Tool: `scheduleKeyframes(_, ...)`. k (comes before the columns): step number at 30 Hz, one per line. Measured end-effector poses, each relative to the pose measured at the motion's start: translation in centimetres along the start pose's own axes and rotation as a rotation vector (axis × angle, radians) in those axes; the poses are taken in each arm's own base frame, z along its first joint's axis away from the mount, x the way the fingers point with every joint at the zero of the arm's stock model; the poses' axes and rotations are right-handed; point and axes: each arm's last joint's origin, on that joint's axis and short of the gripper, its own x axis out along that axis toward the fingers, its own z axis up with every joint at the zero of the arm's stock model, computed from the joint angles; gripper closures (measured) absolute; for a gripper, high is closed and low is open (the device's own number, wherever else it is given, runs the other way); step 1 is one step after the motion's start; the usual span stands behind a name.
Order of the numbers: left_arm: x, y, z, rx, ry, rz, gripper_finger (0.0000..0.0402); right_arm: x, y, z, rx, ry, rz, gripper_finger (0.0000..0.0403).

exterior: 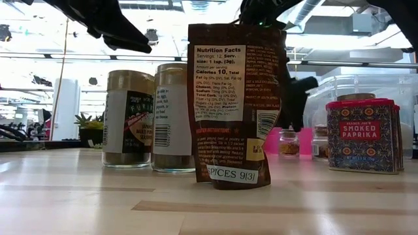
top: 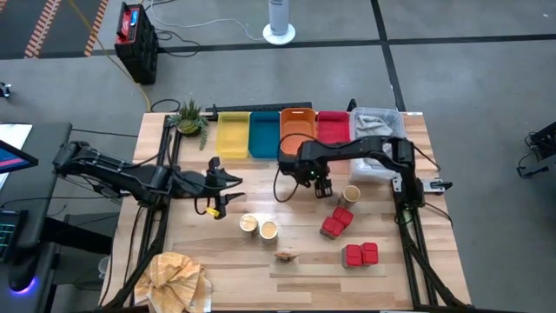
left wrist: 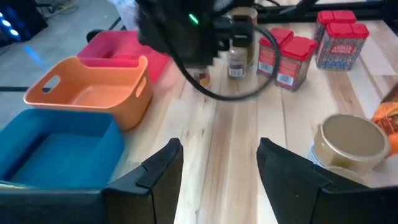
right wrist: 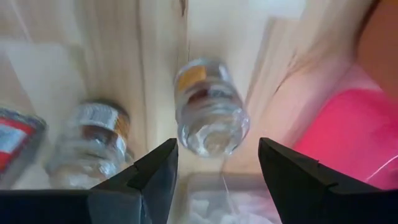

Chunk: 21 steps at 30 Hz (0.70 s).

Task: Sort spices by type
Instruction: Put the top brown spice bottle into the red bin

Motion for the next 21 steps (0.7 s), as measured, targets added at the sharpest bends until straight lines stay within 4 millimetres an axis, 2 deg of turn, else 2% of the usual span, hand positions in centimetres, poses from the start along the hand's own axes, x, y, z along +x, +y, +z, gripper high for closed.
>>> scheduleKeyframes(5,-0.2,-0.5,-0.1,0.007,0.004,-0.026,0.0205,0.0,0.2,-0.5,0.013,-0.065,0.007,0.0147)
scheduleKeyframes(13,-0.4,-0.9,-0.1,0.004,0.001,-0.046,0.0205,-1.8,1.0,-3.0,0.062,-0.284,-0.037,0.0147)
scheduleKeyframes(17,-0.4,-1.0,-0.1,-0.01,-0.001,-0.046,0.0205,-1.5,1.4,-4.2,0.07,-0.336,-0.022,0.0146)
scheduleKeyframes(21,-0.4,-1.0,0.0,-0.014,-0.009,-0.046,0.0205,-1.0,1.2,-4.6,0.077,-0.348,0.045,0.0133)
